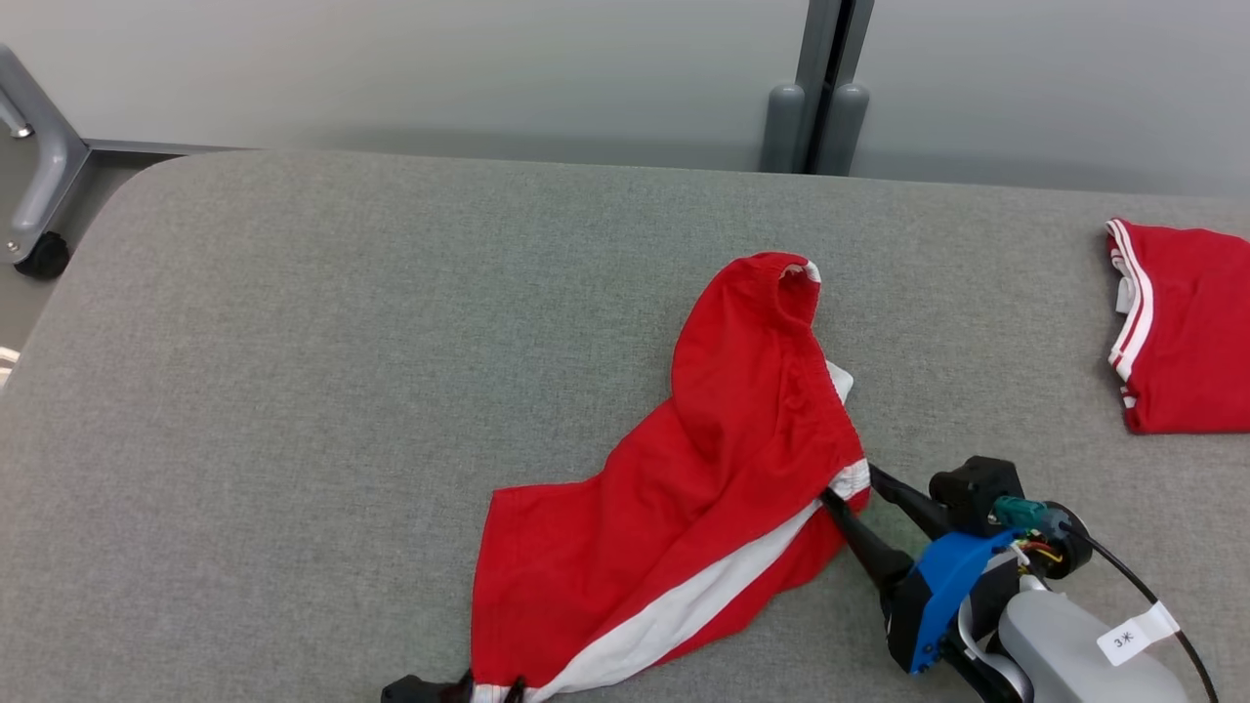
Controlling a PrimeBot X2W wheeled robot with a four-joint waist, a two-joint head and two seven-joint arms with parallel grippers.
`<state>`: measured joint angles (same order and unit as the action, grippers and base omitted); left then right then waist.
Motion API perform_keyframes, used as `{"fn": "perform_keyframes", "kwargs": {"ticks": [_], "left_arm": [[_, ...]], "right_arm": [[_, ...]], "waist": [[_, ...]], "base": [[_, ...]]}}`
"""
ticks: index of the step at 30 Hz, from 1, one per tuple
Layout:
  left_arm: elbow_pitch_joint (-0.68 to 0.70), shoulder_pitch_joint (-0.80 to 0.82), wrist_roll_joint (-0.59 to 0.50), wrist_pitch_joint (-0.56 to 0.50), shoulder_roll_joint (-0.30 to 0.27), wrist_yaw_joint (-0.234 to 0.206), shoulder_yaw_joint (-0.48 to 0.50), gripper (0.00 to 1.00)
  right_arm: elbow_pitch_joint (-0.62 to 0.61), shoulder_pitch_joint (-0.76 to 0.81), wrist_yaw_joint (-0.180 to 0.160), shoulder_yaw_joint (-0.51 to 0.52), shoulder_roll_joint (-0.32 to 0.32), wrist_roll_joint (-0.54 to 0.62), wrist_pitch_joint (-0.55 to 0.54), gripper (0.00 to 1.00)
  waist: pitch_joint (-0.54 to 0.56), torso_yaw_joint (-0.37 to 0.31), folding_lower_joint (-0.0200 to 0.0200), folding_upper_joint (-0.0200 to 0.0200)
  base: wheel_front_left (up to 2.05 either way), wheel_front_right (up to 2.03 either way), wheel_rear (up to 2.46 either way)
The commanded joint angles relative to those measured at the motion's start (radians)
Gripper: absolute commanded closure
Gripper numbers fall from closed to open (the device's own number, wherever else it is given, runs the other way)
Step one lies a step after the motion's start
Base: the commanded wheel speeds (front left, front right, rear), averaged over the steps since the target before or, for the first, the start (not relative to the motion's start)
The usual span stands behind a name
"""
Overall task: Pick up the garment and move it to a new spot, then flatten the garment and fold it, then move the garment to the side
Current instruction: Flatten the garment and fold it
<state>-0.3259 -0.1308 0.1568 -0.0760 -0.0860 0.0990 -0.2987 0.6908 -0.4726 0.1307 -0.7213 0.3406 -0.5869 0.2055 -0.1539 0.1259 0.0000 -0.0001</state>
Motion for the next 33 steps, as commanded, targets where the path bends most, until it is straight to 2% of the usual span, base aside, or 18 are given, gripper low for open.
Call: {"fn": "perform_keyframes", "kwargs": {"ticks": [1,9,14,19,21,25,33], "left_arm": [[-0.035,0.007,0.001,-0.011,0.007,0.006,-0.009,1.0],[-0.02,0.03,0.056,0.072,0.017,0.004,-0.002,1.0],[0.05,0.072,0.122,0.118,0.016,0.01,0.044,1.0],[0.119,0.214,0.151,0.109,-0.025,0.016,0.089,1.0],[0.128,0.305,0.197,0.09,-0.021,0.018,0.119,1.0],[0.091,0.551,0.238,0.04,-0.051,0.023,0.157,1.0],[-0.108,1.135,0.268,-0.019,-0.068,0.009,0.205,1.0]], "right_arm": [[-0.002,-0.023,0.0,-0.014,0.011,-0.011,0.012,1.0],[-0.072,0.007,0.0,-0.053,0.038,-0.048,0.059,1.0],[-0.221,0.048,0.0,-0.004,0.074,-0.017,0.06,1.0],[-0.312,0.0,0.0,0.063,0.082,0.019,0.06,1.0],[-0.313,-0.057,0.0,0.082,0.082,0.035,0.061,1.0],[-0.254,-0.236,0.0,0.115,0.044,0.018,0.029,1.0],[-0.006,-0.746,0.0,0.168,-0.049,-0.04,-0.048,1.0]], "waist": [[-0.001,0.002,0.0,0.0001],[0.029,-0.015,0.0,0.0001],[0.04,-0.041,0.0,0.0001],[0.025,-0.058,0.0,0.0001],[0.006,-0.06,0.0,0.0001],[-0.053,-0.075,0.0,0.0001],[-0.216,-0.109,0.0,0.0001]], "base": [[0.0,0.0,0.0],[0.0,0.0,0.0],[0.0,0.0,0.0],[0.0,0.0,0.0],[0.0,0.0,0.0],[0.0,0.0,0.0],[0.0,0.0,0.0]]}}
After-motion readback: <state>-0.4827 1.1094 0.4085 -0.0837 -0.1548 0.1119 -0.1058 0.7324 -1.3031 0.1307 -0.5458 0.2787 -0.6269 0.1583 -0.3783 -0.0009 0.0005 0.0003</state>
